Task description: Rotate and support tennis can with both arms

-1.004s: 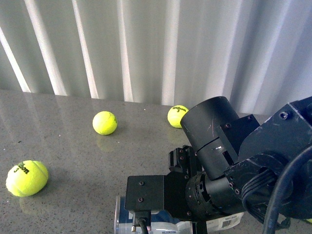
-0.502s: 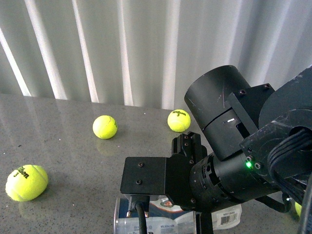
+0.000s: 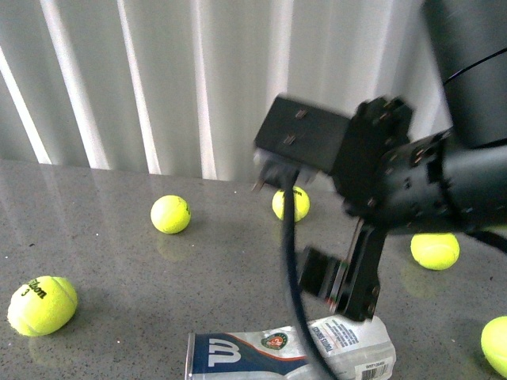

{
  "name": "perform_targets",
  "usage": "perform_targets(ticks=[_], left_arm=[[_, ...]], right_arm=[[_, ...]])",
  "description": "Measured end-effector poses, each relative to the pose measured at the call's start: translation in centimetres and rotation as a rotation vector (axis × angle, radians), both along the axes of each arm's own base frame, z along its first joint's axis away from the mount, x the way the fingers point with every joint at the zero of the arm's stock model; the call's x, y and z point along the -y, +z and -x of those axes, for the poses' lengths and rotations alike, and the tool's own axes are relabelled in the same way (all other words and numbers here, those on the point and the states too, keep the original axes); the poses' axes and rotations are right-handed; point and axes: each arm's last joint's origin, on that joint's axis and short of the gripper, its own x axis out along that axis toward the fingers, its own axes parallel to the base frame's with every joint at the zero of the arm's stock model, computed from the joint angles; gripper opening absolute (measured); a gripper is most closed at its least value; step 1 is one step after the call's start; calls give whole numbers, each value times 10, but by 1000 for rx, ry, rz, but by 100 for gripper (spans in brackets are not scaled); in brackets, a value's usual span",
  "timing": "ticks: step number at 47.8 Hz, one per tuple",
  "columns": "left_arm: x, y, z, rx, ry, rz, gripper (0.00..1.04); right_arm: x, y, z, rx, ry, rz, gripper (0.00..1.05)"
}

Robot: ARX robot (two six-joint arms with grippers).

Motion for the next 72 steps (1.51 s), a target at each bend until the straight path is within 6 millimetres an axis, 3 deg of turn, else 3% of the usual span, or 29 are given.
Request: perform_targets(ticks=[10, 17, 23, 28, 35, 38, 46, 72], left_arm=[[0, 0, 0, 0, 0, 0, 98], [0, 0, 0, 0, 0, 0, 98], [0, 0, 0, 0, 0, 0, 98], [0, 0, 0, 0, 0, 0, 98], [0, 0, 0, 0, 0, 0, 98], [0, 0, 0, 0, 0, 0, 98], [0, 0, 0, 0, 0, 0, 98], [0, 0, 0, 0, 0, 0, 98]], right_arm=[[68, 31, 20, 258, -491, -262, 98], [99, 40, 41, 368, -687, -394, 97], [118, 38, 68, 405, -680, -659, 81], [134, 22, 103, 352, -693, -803, 63], [139, -8, 142, 351, -721, -865, 37], [139, -18, 150, 325, -733, -862, 26], [139, -20, 161, 317, -734, -867, 3], [139, -14, 186, 335, -726, -880, 3]])
